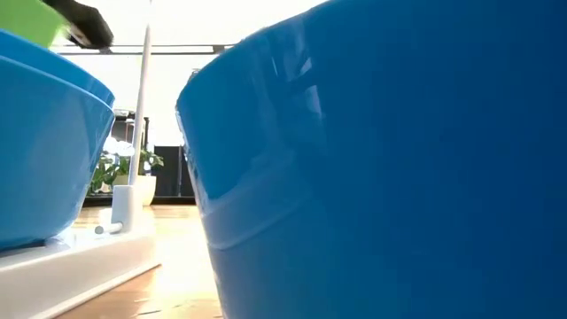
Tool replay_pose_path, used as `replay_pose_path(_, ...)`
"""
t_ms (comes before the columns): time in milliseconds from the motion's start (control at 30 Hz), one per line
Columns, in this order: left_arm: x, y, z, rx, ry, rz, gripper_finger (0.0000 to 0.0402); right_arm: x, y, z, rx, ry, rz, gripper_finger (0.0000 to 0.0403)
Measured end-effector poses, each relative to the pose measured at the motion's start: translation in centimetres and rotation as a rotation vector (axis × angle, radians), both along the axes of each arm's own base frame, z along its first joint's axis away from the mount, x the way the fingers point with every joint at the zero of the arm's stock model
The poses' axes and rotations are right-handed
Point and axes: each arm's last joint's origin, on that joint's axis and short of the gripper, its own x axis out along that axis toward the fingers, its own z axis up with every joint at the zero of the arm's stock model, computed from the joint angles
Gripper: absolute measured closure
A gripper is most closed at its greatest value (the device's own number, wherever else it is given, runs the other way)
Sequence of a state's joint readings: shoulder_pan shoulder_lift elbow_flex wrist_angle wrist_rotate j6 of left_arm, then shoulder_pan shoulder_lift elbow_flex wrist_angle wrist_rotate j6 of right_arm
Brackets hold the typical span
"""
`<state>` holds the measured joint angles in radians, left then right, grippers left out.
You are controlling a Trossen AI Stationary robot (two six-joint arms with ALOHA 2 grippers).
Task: Pick & Place Mini bowls
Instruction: Stack the green bowl on the green bowl on the shelf
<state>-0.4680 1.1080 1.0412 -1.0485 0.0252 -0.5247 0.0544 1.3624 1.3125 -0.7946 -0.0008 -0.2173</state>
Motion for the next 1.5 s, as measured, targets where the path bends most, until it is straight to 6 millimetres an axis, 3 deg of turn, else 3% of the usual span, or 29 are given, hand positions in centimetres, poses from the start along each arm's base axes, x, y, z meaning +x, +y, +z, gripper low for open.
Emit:
replay_pose_path(267, -2.2, -3.4, -0.1, -0.065, 0.051, -0.045, 0.0401, 0.0, 0.0, 0.0, 0.017, 0.001, -0.019, 0.0335)
replay_pose_path(533, -4.2, -5.2, -2.1, -0.057, 0.123, -0.089, 0.0401, 0.1, 0.0, 0.0, 0.018, -0.006, -0.020, 0.0326)
replay_pose_path(1133, -5.0, -7.1, -3.0, -0.140, 0.133, -0.146, 0.0401, 0.2, 0.0, 0.2, 0.047, -0.024, -0.051, 0.0331)
replay_pose_path(1500, -5.0, -8.5, -5.3, -0.119, 0.232, -0.193, 0.0401, 0.4, 0.0, 0.4, 0.050, -0.057, -0.051, 0.0322)
